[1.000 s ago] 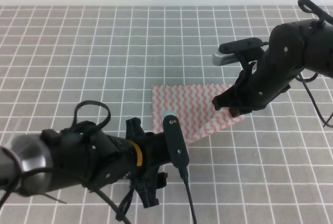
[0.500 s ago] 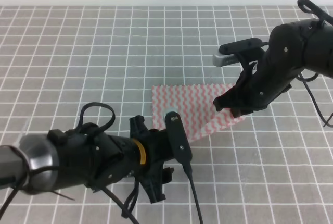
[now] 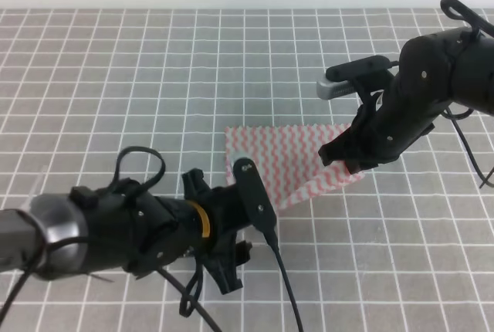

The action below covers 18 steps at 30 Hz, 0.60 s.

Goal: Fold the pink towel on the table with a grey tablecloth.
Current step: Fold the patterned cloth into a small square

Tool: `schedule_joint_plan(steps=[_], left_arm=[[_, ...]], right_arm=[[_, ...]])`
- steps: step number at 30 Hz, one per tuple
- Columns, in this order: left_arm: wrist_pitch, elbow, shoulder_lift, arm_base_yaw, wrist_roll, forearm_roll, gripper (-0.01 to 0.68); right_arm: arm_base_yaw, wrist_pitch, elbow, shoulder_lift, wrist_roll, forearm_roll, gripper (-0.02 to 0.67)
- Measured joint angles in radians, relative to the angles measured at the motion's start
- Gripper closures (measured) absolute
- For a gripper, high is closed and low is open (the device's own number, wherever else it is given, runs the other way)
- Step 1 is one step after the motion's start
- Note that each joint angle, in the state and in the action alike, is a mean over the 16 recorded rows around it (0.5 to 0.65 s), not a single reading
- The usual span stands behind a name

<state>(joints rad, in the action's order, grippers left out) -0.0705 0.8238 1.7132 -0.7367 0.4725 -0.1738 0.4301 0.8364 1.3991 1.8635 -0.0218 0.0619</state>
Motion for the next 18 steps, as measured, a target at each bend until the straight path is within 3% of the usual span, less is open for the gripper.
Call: schedule_joint_plan(steps=[4,18], left_arm=[[0.015,0.007,0.015,0.000,0.000,0.000,0.341],[-0.067,0.176,0.044,0.014,-0.038,0.000,0.656]], right_arm=[[0.000,0.000,0.000,0.001,0.000,-0.004,0.664],[-0.001,0.007,-0.001,-0.004,-0.007,-0.046,0.664]])
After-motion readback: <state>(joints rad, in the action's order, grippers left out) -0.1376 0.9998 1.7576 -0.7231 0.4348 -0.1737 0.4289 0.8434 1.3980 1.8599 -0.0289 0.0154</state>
